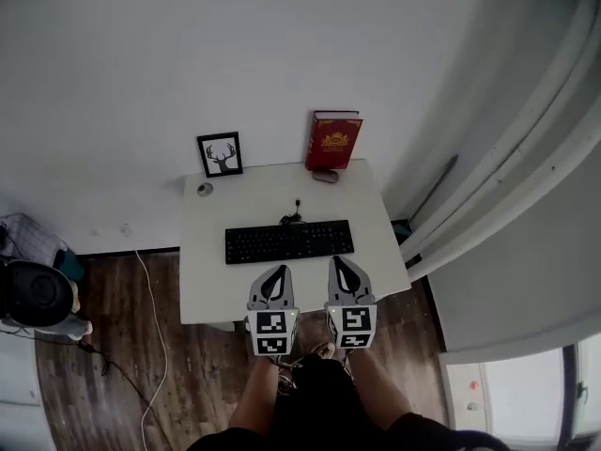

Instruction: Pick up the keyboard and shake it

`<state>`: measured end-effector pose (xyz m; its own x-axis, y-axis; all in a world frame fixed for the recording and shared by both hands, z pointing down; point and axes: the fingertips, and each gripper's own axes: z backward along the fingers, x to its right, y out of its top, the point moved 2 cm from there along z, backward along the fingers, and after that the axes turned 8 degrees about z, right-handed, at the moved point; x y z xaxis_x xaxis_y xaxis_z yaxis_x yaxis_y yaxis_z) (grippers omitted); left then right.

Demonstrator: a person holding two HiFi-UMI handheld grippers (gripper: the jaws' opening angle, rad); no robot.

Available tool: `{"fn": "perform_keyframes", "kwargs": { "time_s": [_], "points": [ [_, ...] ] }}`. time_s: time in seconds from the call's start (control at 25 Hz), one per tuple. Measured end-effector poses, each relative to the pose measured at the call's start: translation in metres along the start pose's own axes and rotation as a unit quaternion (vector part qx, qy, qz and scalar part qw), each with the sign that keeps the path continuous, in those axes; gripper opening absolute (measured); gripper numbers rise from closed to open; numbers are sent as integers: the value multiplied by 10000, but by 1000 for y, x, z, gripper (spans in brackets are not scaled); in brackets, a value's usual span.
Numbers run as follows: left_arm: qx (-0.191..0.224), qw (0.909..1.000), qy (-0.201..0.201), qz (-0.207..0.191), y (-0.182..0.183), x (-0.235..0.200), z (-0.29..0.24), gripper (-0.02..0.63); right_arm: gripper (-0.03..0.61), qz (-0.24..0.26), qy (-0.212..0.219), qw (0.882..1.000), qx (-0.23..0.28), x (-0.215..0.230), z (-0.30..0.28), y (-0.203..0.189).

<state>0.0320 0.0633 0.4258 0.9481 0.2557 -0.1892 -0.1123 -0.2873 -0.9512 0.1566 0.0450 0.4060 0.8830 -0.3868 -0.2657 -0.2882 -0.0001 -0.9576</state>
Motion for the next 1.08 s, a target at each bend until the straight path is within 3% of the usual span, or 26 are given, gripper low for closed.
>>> {"fn": "perform_keyframes", "kwargs": {
  "time_s": [0.16, 0.4, 0.68, 1.08],
  "points": [
    [323, 9992, -147, -189, 14, 28, 4, 2, 21, 485, 241, 9984, 186, 1, 31, 14],
    [635, 9968, -363, -328, 32, 58, -7, 2, 21, 724, 22, 9970, 285, 20, 51, 22],
    [758, 9949, -527, -419, 47, 83, -8, 2, 21, 729, -95, 9967, 332, 46, 61, 28],
    [693, 9946, -465, -621, 44, 84, 3, 2, 21, 596, -44, 9966, 559, 37, 64, 38]
  ]
}}
